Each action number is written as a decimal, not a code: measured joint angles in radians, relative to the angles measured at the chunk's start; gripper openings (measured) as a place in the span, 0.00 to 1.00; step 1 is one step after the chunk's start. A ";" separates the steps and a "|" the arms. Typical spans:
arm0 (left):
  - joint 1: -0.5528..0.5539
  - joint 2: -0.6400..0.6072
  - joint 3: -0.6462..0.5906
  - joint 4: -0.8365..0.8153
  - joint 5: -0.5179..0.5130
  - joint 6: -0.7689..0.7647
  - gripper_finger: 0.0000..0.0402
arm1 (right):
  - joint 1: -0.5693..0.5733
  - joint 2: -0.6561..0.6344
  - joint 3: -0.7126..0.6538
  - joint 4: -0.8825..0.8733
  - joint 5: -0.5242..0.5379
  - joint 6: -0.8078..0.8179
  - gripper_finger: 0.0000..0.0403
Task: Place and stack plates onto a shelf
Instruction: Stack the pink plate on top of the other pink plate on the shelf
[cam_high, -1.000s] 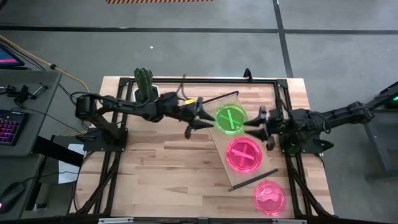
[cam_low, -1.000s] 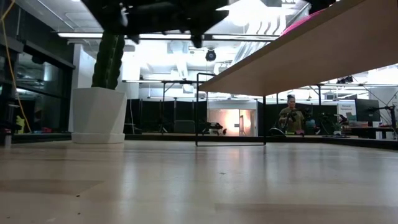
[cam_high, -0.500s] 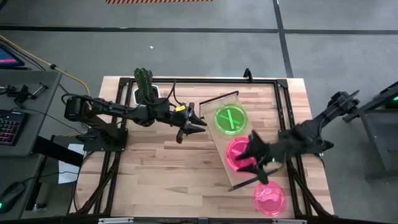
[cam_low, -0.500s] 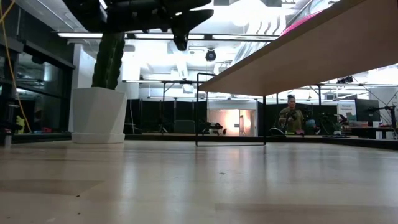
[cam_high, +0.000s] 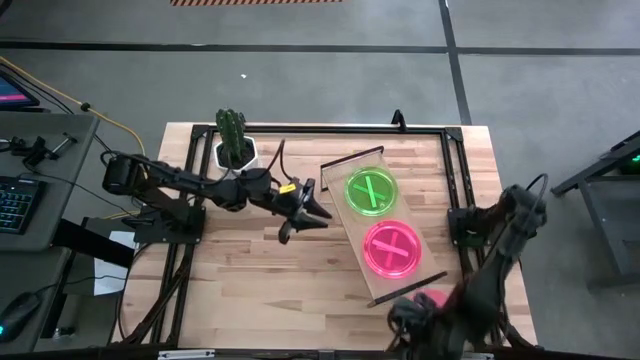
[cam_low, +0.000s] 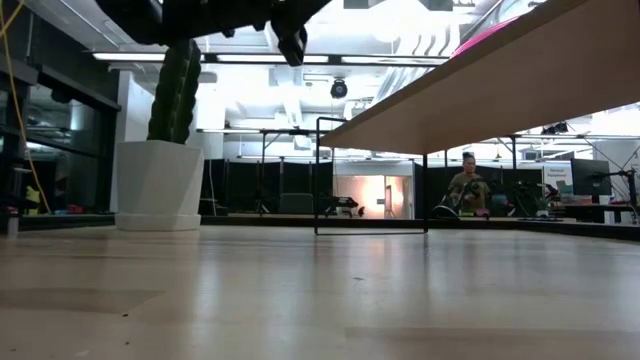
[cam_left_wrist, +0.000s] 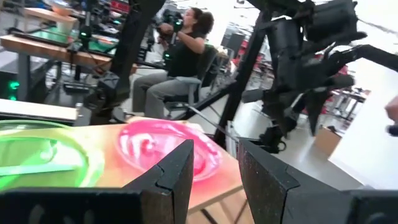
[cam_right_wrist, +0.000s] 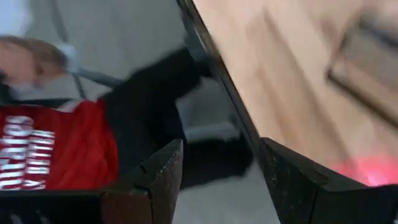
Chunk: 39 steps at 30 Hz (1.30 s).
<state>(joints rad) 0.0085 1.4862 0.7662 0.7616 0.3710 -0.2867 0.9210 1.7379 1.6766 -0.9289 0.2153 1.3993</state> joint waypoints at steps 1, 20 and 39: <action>-0.009 0.000 0.000 0.000 0.000 0.000 0.29 | 0.014 0.031 0.032 -0.044 -0.017 0.045 0.49; -0.052 0.000 0.003 0.006 -0.058 0.001 0.29 | 0.054 0.331 0.008 -0.275 -0.333 0.485 0.49; -0.052 0.000 0.004 0.023 -0.060 0.002 0.29 | -0.019 0.346 -0.240 -0.025 -0.436 0.490 0.49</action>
<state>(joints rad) -0.0433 1.4864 0.7704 0.7841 0.3110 -0.2848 0.9015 2.0834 1.4368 -0.9543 -0.2208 1.8896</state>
